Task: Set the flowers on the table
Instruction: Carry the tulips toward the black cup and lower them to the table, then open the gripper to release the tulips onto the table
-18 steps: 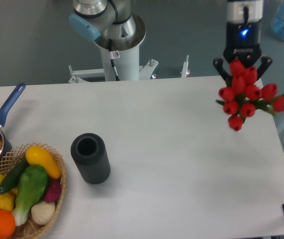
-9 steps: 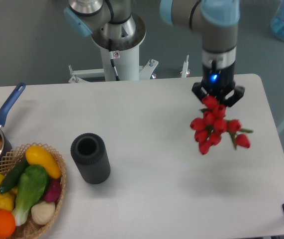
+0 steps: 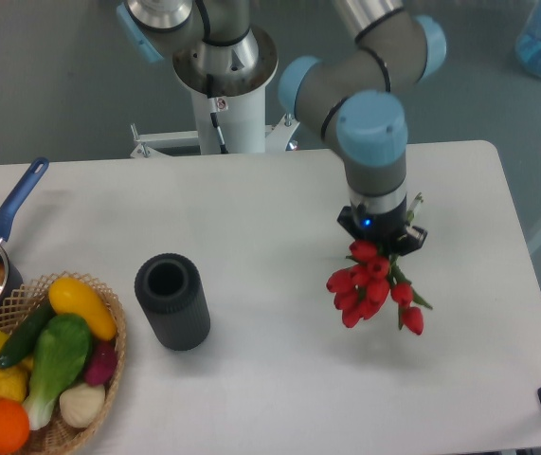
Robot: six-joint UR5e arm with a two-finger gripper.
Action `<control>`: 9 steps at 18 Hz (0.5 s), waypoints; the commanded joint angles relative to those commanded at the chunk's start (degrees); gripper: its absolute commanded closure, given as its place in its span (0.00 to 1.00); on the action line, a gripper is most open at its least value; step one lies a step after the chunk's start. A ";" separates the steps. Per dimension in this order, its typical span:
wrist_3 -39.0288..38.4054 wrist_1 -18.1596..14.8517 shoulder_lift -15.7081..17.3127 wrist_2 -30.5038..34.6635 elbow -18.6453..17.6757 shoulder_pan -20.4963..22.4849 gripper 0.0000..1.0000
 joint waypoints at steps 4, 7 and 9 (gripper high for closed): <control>-0.17 0.09 -1.85 -0.44 -0.09 -0.62 0.78; -0.61 0.26 -3.34 -0.62 0.09 -0.70 0.78; -0.70 0.26 -3.96 -0.62 0.09 -0.70 0.77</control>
